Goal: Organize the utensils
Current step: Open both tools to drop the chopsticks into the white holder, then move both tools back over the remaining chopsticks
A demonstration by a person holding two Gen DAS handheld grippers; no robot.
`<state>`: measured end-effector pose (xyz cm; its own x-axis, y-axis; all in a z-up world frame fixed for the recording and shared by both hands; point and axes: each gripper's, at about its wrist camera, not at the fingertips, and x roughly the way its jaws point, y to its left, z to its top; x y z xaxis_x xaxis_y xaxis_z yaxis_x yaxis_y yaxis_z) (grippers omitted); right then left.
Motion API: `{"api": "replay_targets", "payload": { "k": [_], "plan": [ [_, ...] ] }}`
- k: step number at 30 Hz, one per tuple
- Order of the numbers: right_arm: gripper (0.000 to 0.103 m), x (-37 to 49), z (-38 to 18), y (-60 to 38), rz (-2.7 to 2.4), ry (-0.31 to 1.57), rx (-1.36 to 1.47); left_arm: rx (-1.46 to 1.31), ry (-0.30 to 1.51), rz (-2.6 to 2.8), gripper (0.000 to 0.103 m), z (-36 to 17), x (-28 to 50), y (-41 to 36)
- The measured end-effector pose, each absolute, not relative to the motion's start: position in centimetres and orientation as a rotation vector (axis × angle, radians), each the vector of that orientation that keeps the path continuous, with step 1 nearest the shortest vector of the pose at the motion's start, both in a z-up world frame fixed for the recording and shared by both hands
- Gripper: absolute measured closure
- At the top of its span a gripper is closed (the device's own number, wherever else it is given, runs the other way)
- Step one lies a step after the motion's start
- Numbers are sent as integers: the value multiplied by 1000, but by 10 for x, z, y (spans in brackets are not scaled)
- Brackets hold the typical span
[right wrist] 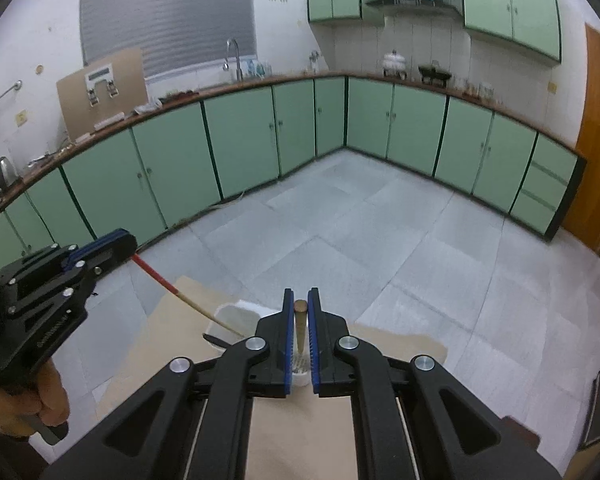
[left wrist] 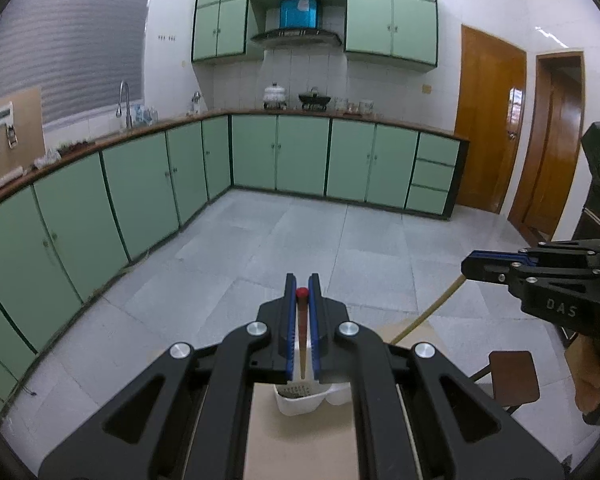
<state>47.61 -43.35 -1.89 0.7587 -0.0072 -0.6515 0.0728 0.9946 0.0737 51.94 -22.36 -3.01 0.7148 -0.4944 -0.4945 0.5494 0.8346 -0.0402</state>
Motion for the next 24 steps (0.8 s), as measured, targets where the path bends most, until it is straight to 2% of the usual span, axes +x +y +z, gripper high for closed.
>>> {"api": "replay_targets", "payload": {
  "k": [3, 4, 5, 6, 7, 10, 12, 14, 15, 17, 24],
  "plan": [
    [95, 482, -42, -444, -34, 749, 147, 112, 565, -557, 96, -59, 530, -221],
    [88, 481, -47, -447, -42, 751, 154, 114, 574, -550, 93, -65, 531, -220],
    [76, 478, -50, -449, -53, 746, 155, 116, 581, -548, 82, -70, 532, -216],
    [72, 473, -50, -451, -61, 733, 147, 119, 581, -538, 77, -72, 532, -213],
    [71, 468, -50, -451, -64, 724, 138, 123, 572, -529, 69, -72, 528, -207],
    [71, 445, -44, -449, -56, 690, 126, 114, 560, -538, 67, -68, 515, -188],
    [71, 422, -41, -449, -48, 661, 139, 105, 539, -545, 61, -63, 495, -170],
    [71, 386, -44, -442, -39, 627, 130, 121, 509, -550, 50, -64, 463, -152],
    [71, 366, -48, -436, -34, 609, 125, 137, 486, -553, 49, -66, 441, -143],
    [71, 327, -64, -424, -30, 588, 109, 147, 471, -565, 45, -75, 409, -127],
    [71, 195, -164, -357, -42, 602, 75, 148, 518, -576, 40, -149, 289, -79]
  ]
}}
